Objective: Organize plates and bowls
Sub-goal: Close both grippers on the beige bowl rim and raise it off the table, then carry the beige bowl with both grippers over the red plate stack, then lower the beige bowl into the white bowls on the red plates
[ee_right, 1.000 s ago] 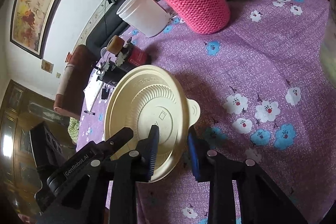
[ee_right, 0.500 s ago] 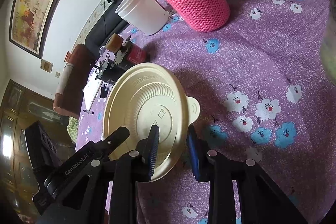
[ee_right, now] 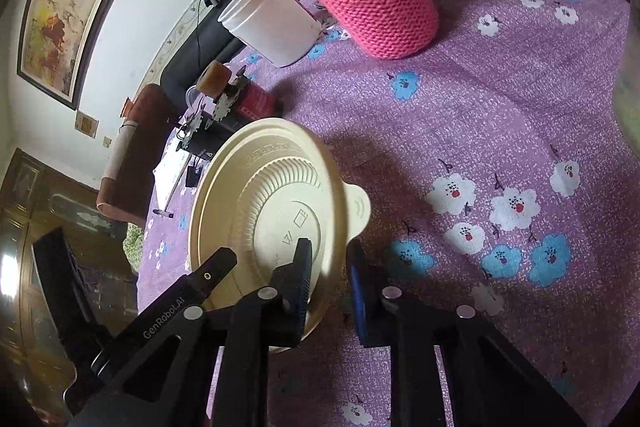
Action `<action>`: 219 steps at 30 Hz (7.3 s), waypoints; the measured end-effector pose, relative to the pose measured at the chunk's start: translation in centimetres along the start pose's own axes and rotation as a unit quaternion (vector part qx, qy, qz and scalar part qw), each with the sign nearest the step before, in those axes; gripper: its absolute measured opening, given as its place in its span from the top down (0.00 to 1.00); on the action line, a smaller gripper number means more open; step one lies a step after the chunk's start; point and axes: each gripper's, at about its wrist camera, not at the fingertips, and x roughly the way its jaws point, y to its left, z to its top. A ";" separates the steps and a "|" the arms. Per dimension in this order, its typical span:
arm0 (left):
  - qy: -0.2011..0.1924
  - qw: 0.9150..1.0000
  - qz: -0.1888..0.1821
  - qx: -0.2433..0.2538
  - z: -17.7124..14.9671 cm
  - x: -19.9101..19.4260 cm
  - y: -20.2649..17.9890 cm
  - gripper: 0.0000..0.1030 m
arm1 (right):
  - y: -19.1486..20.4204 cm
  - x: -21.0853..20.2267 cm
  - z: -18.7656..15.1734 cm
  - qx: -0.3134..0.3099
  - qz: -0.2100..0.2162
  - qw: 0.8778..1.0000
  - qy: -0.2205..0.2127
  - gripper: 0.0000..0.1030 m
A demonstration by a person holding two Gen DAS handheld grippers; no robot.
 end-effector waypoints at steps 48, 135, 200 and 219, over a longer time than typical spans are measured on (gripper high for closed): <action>-0.033 0.999 0.017 0.014 -0.3 -1.9 -1.0 0.86 | 0.9 -1.6 -0.4 -0.015 0.001 1.000 -0.008 0.86; -0.105 0.972 0.127 -0.168 -18.6 -23.8 29.6 0.85 | 25.2 -7.3 -32.7 -0.272 0.104 0.952 0.092 0.82; -0.096 0.977 0.147 -0.119 -18.9 -26.0 30.0 0.63 | 25.4 -7.2 -31.8 -0.261 0.091 0.957 0.089 0.71; -0.080 0.978 0.143 -0.126 -19.5 -25.2 31.3 0.41 | 25.7 -6.6 -32.2 -0.268 0.079 0.957 0.083 0.71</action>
